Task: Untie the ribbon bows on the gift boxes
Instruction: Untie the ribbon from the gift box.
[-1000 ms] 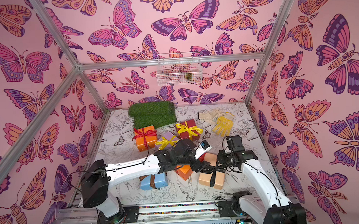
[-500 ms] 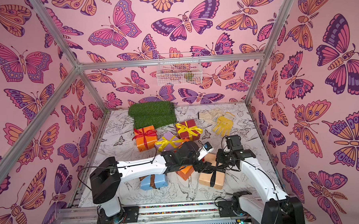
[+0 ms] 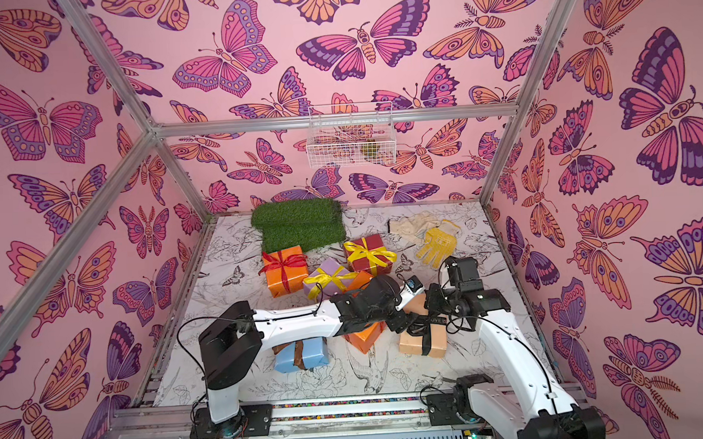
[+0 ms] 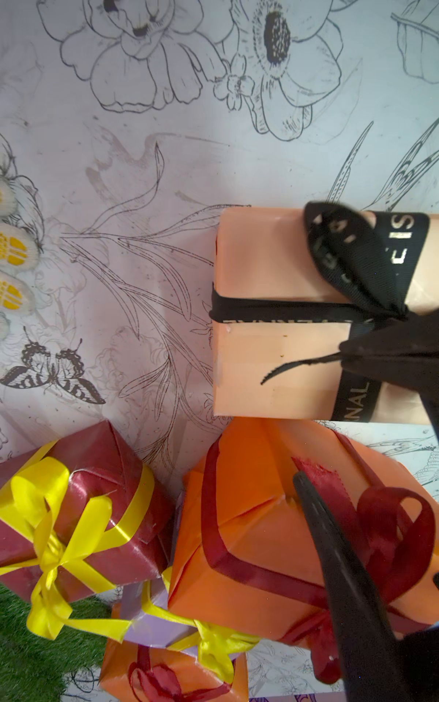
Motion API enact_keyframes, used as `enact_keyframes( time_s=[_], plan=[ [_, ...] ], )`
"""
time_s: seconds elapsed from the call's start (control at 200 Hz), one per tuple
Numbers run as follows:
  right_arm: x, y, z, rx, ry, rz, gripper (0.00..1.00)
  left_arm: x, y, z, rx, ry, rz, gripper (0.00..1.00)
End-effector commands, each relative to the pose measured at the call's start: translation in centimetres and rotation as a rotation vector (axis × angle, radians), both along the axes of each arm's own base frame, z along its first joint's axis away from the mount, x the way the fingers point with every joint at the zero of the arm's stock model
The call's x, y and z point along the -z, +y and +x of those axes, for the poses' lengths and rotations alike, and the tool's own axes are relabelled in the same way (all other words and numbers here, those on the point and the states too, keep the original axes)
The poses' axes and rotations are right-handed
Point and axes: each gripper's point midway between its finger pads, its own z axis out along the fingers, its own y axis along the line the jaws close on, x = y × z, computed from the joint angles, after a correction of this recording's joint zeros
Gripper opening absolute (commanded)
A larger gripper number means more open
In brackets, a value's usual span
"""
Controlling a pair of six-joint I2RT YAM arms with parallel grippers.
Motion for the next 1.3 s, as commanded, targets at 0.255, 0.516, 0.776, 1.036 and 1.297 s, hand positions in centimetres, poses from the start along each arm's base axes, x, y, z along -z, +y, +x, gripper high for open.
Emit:
enact_keyframes(
  time_s=[0.255,0.516,0.776,1.036,1.297],
  plan=[
    [-3.9,-0.1,0.9,-0.035,-0.089,-0.039,0.0,0.6,0.3,-0.9,0.018,-0.006,0.017,0.76],
    [-5.3,-0.6,2.2,-0.031,-0.141,-0.084,0.0,2.2,0.1,-1.2,0.022,-0.005,0.05,0.76],
    [-8.2,-0.5,5.1,-0.032,-0.201,-0.1,0.0,3.6,0.2,-1.8,0.016,-0.016,0.085,0.76],
    [-9.4,-0.3,6.5,-0.033,-0.228,-0.094,0.0,4.2,0.6,-2.7,0.015,-0.035,0.092,0.75],
    [-9.3,-1.1,7.9,-0.01,-0.234,-0.143,0.0,4.4,1.8,-3.5,0.016,-0.033,0.082,0.74]
  ],
)
